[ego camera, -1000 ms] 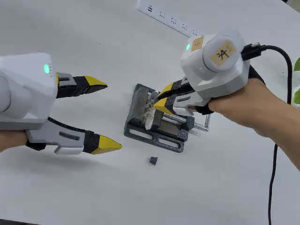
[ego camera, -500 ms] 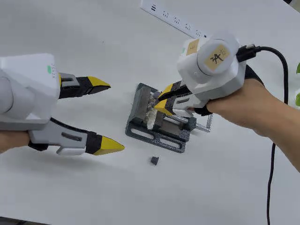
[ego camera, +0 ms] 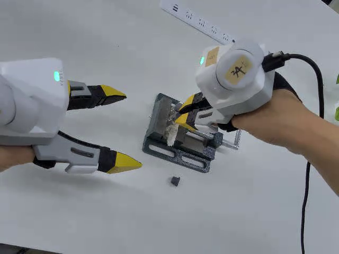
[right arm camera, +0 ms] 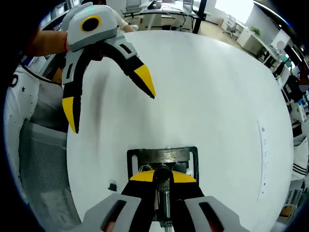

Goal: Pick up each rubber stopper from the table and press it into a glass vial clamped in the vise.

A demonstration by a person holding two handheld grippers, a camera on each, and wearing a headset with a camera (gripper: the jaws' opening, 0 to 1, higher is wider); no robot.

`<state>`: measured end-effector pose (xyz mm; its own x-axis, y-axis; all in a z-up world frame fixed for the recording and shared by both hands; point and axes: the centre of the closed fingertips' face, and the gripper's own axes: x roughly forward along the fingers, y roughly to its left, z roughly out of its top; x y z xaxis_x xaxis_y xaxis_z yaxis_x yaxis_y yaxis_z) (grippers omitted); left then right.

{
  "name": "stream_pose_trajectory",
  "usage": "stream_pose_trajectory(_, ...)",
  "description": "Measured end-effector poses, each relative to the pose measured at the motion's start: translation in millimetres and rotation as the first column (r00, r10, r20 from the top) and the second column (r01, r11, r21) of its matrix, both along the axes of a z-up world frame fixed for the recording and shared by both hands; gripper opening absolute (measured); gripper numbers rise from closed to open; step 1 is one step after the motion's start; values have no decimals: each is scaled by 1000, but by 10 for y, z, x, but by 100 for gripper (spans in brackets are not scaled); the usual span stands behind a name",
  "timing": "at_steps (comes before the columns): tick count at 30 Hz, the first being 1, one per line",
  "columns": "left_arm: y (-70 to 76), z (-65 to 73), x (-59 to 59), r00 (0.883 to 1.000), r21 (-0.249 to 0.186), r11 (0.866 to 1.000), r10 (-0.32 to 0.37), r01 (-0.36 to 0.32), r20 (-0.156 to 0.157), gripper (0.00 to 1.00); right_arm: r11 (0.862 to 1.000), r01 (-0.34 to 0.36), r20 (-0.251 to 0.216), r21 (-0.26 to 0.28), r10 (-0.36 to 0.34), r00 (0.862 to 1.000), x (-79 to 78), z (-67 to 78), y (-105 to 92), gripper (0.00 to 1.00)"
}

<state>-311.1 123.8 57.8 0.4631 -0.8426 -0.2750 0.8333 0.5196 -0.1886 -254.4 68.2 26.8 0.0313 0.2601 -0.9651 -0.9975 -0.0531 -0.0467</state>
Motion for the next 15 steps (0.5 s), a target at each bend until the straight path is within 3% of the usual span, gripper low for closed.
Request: stream_pose_trajectory(15, -14, 6, -1, 1000, -10, 1000, 3, -3, -4, 72, 1000, -5, 34, -15, 6, 999, -14, -1, 17, 5)
